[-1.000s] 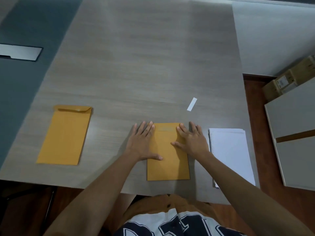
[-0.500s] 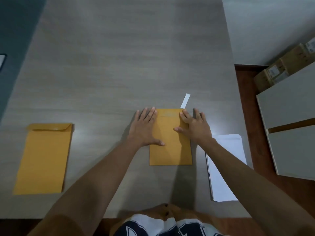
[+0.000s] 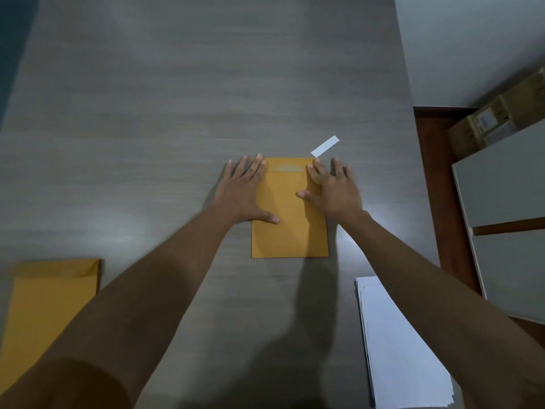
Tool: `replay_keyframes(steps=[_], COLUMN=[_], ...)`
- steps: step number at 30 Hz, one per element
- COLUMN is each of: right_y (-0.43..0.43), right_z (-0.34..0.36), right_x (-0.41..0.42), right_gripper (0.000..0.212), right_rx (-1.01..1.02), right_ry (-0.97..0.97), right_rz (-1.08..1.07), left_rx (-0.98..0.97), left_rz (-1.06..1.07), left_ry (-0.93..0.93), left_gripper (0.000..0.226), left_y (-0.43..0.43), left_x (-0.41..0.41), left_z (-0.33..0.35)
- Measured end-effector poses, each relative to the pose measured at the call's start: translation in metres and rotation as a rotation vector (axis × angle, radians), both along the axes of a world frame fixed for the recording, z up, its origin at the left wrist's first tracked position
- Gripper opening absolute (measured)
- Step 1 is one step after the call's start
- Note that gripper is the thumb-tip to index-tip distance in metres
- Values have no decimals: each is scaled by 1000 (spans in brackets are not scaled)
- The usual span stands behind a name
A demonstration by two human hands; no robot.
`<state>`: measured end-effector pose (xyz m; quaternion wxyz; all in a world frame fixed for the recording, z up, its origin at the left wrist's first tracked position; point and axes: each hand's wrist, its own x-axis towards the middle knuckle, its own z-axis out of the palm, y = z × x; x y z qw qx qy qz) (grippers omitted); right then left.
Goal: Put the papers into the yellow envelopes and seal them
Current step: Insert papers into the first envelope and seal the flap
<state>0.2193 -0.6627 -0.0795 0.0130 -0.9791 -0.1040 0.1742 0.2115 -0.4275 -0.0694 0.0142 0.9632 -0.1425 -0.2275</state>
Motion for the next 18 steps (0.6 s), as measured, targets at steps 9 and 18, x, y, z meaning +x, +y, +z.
replay_keyframes(steps=[9, 18], right_y=[2, 20], right_z=[4, 25], right_x=[-14, -23], right_gripper=[76, 57], right_rx=[94, 161], right_ry=[-66, -113], right_rz=[-63, -158], left_rx=[11, 67], left_rz=[3, 6], left_ry=[-55, -95], left_gripper=[140, 131], left_y=[1, -4], left_x=[-15, -29], left_z=[-3, 17])
